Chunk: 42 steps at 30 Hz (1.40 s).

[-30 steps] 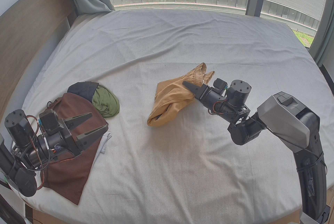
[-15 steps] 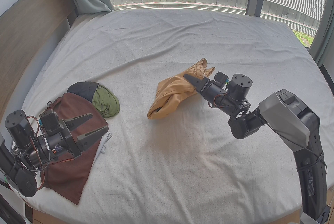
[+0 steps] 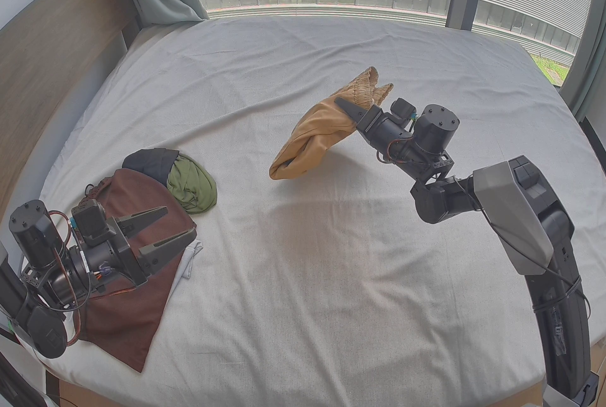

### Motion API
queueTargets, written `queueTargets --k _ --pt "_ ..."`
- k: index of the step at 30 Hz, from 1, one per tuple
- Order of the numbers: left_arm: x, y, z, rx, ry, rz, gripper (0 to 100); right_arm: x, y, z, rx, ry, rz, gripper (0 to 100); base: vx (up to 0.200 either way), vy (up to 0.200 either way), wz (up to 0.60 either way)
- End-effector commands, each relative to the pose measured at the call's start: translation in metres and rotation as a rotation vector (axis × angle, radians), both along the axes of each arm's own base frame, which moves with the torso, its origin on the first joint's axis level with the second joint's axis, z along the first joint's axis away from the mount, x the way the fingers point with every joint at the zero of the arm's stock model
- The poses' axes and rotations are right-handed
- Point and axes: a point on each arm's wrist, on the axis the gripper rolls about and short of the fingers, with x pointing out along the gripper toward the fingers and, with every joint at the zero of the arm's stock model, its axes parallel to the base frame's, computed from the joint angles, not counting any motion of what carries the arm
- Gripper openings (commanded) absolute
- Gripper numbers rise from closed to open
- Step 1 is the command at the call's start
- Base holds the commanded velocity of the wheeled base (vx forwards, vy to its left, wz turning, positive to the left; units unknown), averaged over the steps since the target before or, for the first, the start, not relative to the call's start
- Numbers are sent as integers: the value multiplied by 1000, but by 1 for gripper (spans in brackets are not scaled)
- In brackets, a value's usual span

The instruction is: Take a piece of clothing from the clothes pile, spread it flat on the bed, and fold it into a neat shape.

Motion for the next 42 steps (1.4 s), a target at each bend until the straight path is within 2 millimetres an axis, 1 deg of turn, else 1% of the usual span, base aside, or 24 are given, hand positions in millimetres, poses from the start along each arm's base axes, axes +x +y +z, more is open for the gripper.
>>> queueTargets --k 1,4,7,10,11,12,14,19,21,27,31,42 --pt "0 0 0 1 1 -1 100 16 -3 -30 -6 52 -11 0 0 0 0" --pt "0 0 0 1 1 -1 100 20 -7 -51 -21 95 -23 0 0 0 0" --pt "0 0 0 1 1 -2 100 26 -16 -79 -44 146 -45 0 0 0 0" --pt "0 0 -1 1 4 -5 100 23 -22 -94 -74 190 -59 0 0 0 0" --pt "0 0 -1 1 4 -5 100 23 -22 -94 -74 190 -59 0 0 0 0" --pt "0 0 -1 1 5 -5 100 18 -29 -98 -89 219 -71 0 0 0 0" --pt "0 0 -1 1 5 -7 100 13 -33 -98 -97 237 -74 0 0 0 0" --pt "0 0 -1 1 5 -7 100 1 -39 -115 -123 270 -83 0 0 0 0" --pt "-1 0 -2 1 8 -7 100 -1 -41 -122 -134 277 -89 0 0 0 0" --pt "-1 -1 -2 1 10 -8 100 -7 -44 -133 -138 290 -92 0 0 0 0" --pt "-1 -1 -2 2 11 -8 100 -6 -47 -143 -142 306 -108 0 0 0 0" --pt "-1 -2 -3 3 12 -13 100 -5 -48 -140 -131 278 -118 0 0 0 0"
